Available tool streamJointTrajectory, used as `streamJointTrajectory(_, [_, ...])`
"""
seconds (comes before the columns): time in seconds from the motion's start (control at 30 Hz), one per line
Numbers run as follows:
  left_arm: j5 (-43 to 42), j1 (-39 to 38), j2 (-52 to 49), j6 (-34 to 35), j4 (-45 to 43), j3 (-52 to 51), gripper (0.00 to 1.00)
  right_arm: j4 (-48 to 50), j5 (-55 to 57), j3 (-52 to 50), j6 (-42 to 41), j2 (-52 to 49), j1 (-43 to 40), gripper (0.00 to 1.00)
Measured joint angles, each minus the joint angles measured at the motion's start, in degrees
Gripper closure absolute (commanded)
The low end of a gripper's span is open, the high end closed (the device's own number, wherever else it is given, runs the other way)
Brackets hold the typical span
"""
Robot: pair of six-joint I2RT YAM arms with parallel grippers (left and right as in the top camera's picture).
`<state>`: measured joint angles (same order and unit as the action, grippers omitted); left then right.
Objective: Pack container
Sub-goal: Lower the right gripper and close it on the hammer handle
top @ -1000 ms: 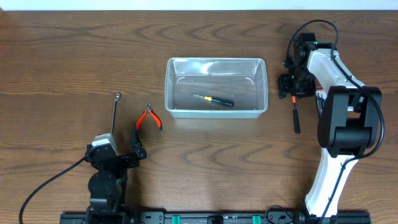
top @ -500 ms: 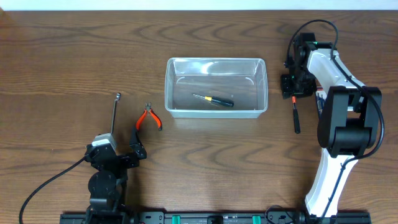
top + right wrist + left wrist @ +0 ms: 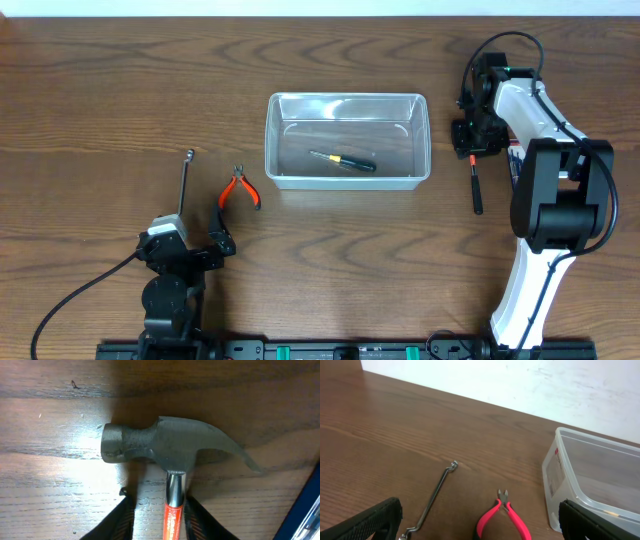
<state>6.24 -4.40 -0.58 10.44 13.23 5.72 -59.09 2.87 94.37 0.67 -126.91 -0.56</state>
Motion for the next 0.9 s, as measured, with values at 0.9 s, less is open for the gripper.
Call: streamJointTrajectory(0.9, [0.00,0.00,0.00,0.00,0.00,0.00,0.02,-0.04,0.57,0.00,0.35,0.00,-2.10,0.85])
